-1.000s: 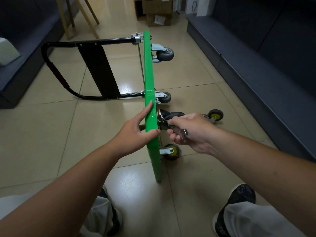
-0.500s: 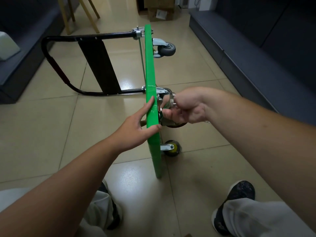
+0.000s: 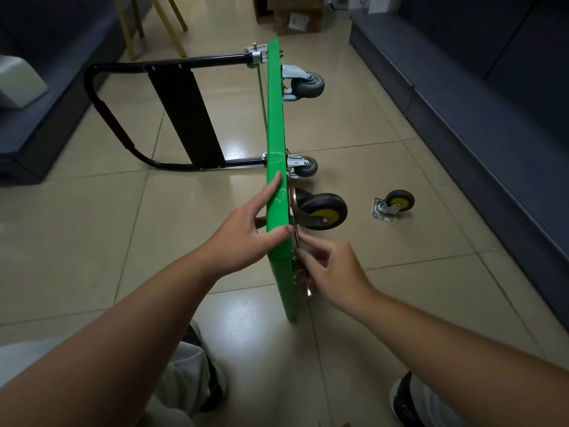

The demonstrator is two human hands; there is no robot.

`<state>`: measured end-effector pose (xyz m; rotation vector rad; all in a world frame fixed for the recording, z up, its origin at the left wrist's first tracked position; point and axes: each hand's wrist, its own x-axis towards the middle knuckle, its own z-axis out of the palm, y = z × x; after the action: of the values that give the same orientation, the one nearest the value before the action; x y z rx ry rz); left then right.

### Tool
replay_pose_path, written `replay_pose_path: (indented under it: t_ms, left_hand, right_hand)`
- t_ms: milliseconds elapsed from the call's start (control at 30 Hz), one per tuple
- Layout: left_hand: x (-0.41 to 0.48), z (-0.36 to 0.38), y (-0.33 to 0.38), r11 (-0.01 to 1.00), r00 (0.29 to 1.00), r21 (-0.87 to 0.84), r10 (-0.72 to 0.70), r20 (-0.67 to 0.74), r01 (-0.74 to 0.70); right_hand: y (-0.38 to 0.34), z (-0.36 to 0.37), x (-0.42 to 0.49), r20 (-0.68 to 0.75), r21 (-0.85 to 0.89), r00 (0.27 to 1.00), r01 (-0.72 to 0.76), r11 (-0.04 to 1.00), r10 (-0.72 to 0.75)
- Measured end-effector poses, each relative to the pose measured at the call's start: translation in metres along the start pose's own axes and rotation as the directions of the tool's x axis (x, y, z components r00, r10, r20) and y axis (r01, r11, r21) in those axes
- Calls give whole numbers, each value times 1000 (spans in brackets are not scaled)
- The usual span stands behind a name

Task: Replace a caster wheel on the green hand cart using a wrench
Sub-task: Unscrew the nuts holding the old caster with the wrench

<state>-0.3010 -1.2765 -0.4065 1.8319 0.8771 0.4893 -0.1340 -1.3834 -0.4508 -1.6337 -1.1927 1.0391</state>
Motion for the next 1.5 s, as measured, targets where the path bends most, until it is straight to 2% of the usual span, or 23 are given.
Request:
replay_pose_path:
  t_ms: [167,367,500,567,667,767,933,1067,1300,1433,1500]
  left_hand:
    - [-1,-1,1,1000,1000,3,-13,-17,13]
    - [-1,4,9,1000,999,-7,-15,-34,15]
    - [-2,9,14,1000,999,7,-26,-44,26]
    - [-4,12,17,998,999,46,-35,-35,37]
    - [-6,16,16,994,999,105,-26,-23,28]
    - [-6,17,10,990,1000,142,3,-10,-2]
    - [-5,18,7,977,998,213,28,-47,-18]
    - [-5,18,5,980,998,196,48,-41,-39]
    - [-4,17,8,972,997,231,66,-46,-53]
    - [-3,17,8,975,998,218,56,-42,-45]
    - [-3,16,8,976,998,212,53,-41,-43]
  right_hand:
    - [33,28,7,-119,-30,984,133,991,-136]
    - [43,-10,5,-69,-177,965,237,955,-252]
    - [73,-16,-1,-144,-263,935,279,923,-324]
    - [98,-8,-6,-209,-237,943,208,949,-259]
    - [133,1,-9,-296,-183,953,11,983,-65]
    - [165,9,5,-313,-221,947,-142,965,68]
    - [198,31,19,-376,-218,890,-357,908,259]
    - [219,46,10,-424,-179,824,-482,858,375]
    - [265,52,1,-411,-53,705,-651,757,578]
    - [274,41,10,-344,93,590,-753,652,731]
    - [283,36,15,-299,112,546,-794,597,783]
